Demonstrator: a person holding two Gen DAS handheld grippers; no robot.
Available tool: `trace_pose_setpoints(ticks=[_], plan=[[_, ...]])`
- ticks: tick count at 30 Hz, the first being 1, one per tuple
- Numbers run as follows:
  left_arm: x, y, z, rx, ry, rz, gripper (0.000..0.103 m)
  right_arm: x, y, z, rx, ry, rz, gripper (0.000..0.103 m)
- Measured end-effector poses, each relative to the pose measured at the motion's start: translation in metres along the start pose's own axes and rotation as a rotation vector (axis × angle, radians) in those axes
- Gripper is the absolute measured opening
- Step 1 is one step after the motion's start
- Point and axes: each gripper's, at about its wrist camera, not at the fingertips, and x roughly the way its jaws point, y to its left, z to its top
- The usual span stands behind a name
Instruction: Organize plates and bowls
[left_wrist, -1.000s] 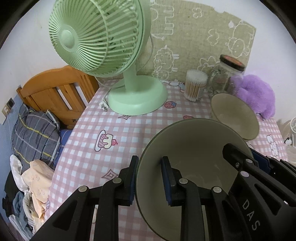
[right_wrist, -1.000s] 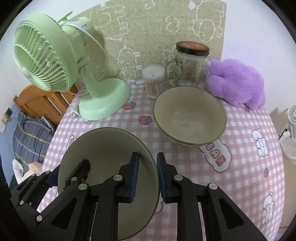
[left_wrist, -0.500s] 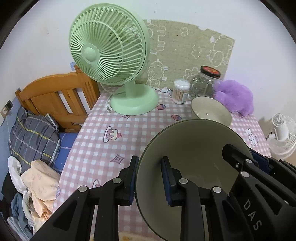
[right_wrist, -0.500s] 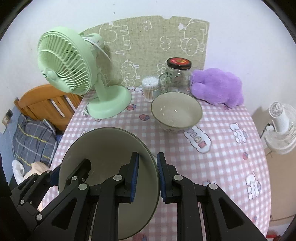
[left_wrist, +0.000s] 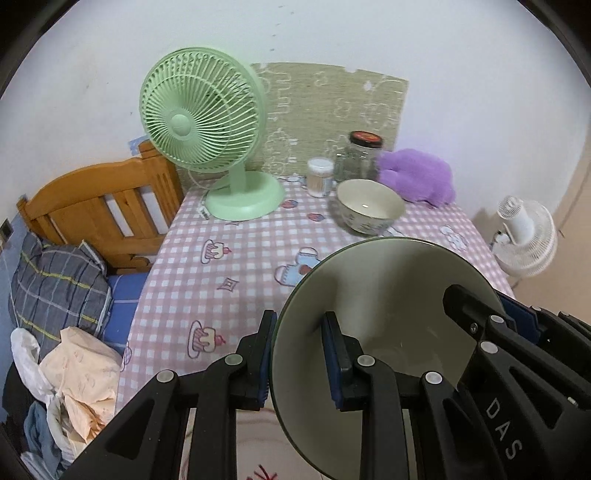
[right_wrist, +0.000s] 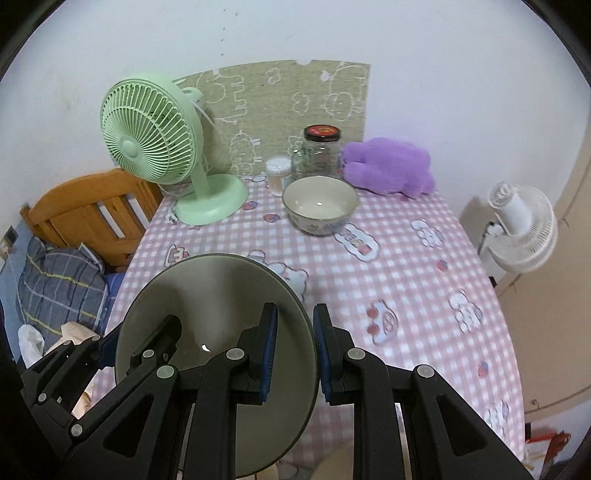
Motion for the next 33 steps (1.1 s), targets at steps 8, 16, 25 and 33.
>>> trace_pose_setpoints(ticks=[8,16,25,33], plan=[[-0.023,-0.024,-0.030,0.028,0.011,-0.029,0.023,-0.034,-0.021,-0.036,0.027,0.006,-0.027,0.024],[-0.035,-0.062,-0.055,0.041,0.029,-0.026,0.023,-0.051,-0.057,-0.060,0.041,0.022,0.009,0.023],[-0.024,-0.102,-0.092,0.004,0.085,-0.002,0.023,-0.052,-0.099,-0.088,-0.026,0.055,0.031,0.023],[-0.005,-0.122,-0.115,-0.028,0.154,0.031,0.023,-0.034,-0.124,-0.108,-0.068,0.122,0.069,0.023]])
